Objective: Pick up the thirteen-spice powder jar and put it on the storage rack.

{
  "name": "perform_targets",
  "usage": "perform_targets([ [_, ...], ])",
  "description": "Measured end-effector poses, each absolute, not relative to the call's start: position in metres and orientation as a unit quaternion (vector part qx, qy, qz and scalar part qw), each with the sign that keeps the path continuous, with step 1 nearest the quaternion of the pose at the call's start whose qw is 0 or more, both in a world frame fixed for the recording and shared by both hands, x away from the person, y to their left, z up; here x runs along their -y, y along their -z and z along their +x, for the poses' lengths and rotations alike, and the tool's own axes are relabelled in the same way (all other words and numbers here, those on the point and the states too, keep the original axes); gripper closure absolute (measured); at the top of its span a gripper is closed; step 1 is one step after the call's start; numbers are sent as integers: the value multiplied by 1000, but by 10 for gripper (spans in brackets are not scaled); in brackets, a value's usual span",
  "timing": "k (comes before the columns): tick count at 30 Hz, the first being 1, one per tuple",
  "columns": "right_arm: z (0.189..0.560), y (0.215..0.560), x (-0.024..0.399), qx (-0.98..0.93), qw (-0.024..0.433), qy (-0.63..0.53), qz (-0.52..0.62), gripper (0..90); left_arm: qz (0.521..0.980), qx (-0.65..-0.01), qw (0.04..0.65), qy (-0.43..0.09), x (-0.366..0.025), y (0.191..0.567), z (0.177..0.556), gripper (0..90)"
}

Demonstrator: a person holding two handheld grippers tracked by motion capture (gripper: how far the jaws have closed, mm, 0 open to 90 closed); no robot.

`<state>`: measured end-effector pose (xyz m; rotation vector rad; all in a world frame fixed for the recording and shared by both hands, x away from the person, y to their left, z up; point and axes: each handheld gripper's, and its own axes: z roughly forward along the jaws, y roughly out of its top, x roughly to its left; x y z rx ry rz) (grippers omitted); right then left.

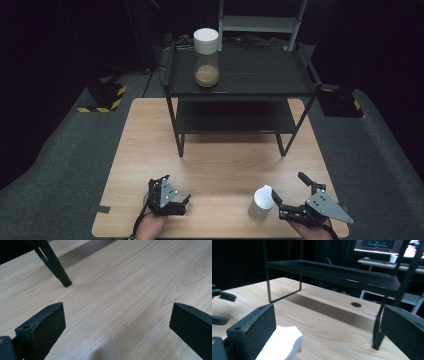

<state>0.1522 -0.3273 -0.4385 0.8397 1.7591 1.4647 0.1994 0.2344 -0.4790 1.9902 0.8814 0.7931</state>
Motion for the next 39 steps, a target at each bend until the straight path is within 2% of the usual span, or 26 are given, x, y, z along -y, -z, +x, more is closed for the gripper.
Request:
perform_targets([
  [19, 155, 445, 310, -699, 295, -572, 311, 0, 786, -346, 403, -315, -235, 480, 198, 7],
  [39, 152, 466, 304, -716, 271, -557, 321, 0, 783, -347, 408, -316, -236, 481, 197, 7],
])
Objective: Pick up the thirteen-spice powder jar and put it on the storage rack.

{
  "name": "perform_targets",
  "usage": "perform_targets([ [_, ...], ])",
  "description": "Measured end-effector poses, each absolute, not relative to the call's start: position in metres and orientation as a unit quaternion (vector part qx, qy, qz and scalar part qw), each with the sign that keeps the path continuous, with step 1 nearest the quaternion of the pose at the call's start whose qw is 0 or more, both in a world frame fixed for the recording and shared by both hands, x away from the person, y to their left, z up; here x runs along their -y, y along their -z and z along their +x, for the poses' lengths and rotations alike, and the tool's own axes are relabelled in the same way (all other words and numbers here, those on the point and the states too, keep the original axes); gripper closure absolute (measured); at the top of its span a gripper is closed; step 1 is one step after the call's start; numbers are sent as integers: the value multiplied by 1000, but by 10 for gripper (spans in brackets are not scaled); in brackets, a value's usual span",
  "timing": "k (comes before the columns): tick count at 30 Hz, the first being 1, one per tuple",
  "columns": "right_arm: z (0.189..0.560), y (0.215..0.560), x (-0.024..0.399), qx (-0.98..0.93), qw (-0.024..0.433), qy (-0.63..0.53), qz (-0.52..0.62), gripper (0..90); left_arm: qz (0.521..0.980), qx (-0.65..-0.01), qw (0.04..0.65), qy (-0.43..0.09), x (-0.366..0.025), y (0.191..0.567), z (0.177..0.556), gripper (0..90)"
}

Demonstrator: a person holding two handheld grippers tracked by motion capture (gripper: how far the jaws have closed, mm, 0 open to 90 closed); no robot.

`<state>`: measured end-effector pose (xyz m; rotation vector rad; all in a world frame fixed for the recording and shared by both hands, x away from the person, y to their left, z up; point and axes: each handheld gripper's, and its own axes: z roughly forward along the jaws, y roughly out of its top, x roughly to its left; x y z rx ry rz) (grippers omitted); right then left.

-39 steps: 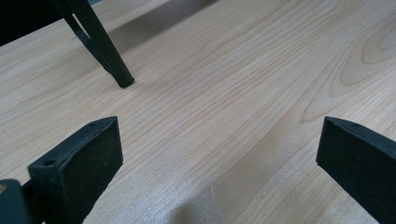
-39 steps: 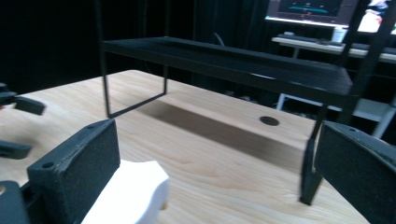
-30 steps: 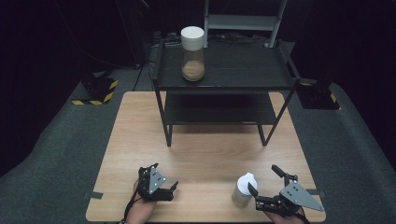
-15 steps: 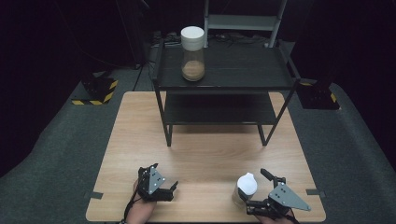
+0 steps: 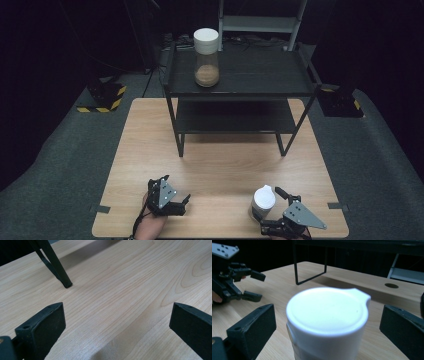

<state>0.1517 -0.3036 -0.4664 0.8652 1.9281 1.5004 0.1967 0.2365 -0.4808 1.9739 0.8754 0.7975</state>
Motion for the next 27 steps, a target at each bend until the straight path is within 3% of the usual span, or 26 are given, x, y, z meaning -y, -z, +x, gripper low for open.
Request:
perform_targets([
  [11, 155, 478, 300, -731, 267, -541, 318, 60, 784, -345, 407, -318, -236, 481, 196, 7],
  [22, 161, 489, 309, -730, 245, -553, 319, 247, 785, -343, 406, -318, -236, 481, 196, 8],
  [27, 161, 493, 313, -727, 244, -560, 314, 292, 784, -345, 408, -317, -236, 481, 196, 7],
])
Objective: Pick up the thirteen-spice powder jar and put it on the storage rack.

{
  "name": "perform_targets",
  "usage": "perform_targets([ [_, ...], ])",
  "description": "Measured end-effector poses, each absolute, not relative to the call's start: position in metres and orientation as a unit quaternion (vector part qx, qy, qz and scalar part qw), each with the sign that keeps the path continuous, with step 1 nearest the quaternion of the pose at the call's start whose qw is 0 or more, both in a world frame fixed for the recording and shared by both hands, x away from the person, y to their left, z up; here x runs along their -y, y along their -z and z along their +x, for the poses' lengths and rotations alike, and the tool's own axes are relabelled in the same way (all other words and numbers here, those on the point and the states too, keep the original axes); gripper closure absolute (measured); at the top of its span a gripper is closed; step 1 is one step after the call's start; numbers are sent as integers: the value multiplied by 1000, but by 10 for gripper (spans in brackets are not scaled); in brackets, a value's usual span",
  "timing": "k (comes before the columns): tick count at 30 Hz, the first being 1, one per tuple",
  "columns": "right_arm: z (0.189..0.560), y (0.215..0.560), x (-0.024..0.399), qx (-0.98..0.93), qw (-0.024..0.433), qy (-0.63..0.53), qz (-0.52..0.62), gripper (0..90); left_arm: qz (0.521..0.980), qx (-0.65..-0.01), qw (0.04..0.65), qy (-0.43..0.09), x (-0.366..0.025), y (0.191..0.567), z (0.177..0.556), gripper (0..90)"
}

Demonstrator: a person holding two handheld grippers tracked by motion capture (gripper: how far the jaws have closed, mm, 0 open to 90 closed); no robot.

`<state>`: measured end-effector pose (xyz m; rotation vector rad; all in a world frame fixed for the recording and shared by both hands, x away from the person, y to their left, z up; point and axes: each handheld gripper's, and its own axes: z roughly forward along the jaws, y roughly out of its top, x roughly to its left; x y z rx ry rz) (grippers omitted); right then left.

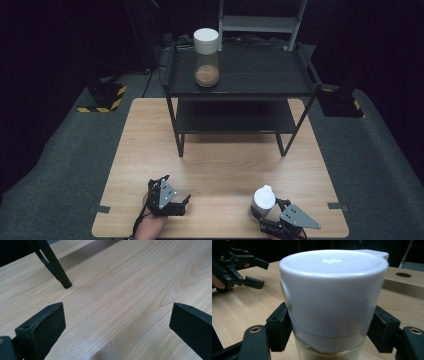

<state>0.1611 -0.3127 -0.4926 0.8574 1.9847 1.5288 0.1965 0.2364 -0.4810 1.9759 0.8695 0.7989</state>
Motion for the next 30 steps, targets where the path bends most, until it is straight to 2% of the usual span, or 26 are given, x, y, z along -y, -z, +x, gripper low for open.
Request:
perform_targets([
  [13, 162, 498, 316, -717, 243, -571, 318, 298, 785, -341, 405, -321, -235, 481, 195, 8],
  [30, 158, 493, 322, -699, 283, -564, 337, 299, 787, -338, 407, -318, -236, 481, 196, 7],
])
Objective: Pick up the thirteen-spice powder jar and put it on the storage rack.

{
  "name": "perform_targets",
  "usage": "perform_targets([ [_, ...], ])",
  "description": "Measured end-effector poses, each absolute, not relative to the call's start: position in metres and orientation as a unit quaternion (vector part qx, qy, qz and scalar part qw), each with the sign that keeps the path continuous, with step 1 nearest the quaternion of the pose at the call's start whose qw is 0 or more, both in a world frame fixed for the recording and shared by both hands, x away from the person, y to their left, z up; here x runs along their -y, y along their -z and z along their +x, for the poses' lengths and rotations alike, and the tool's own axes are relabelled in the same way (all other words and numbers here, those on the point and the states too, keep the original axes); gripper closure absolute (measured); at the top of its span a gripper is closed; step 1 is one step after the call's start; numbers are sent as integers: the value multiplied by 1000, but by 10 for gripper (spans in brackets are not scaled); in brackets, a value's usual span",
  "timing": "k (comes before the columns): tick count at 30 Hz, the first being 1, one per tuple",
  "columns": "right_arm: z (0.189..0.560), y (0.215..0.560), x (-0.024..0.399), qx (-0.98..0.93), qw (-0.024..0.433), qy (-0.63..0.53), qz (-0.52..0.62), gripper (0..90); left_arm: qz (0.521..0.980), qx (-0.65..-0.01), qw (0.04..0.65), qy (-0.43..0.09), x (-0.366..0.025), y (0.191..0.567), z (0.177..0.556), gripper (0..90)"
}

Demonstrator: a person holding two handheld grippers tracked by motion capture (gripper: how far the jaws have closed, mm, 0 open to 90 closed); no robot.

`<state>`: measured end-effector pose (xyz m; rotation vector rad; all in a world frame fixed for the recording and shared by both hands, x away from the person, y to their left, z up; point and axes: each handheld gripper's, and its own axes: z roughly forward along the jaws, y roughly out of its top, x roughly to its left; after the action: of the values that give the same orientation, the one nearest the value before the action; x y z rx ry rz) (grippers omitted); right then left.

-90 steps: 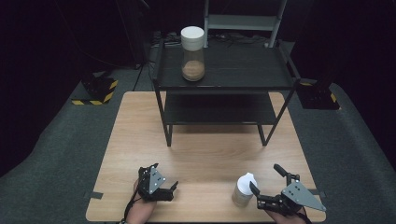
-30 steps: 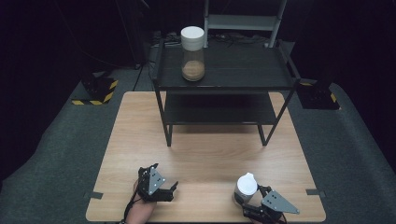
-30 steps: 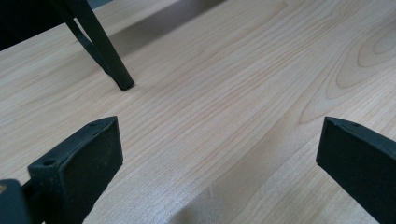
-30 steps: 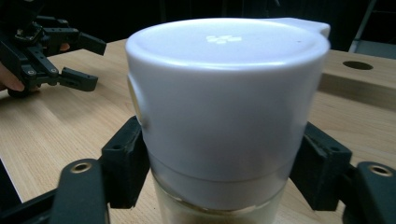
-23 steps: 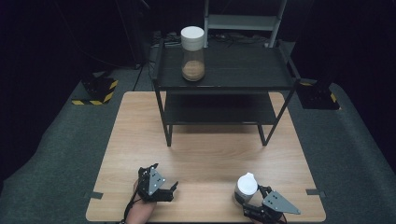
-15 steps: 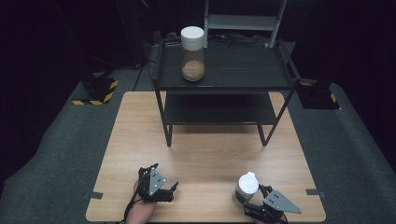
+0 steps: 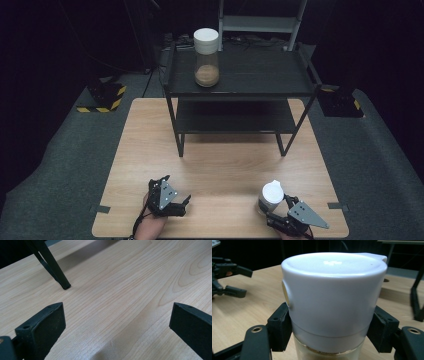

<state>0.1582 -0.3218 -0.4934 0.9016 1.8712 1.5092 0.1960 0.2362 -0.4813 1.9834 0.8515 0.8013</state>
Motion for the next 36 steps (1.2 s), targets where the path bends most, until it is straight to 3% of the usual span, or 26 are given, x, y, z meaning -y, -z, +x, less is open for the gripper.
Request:
perform_targets([
  [19, 161, 479, 336, -669, 314, -567, 365, 299, 788, -337, 410, -314, -238, 481, 197, 7],
  [36, 175, 460, 325, -671, 313, -570, 355, 299, 792, -326, 412, -312, -240, 481, 197, 8],
])
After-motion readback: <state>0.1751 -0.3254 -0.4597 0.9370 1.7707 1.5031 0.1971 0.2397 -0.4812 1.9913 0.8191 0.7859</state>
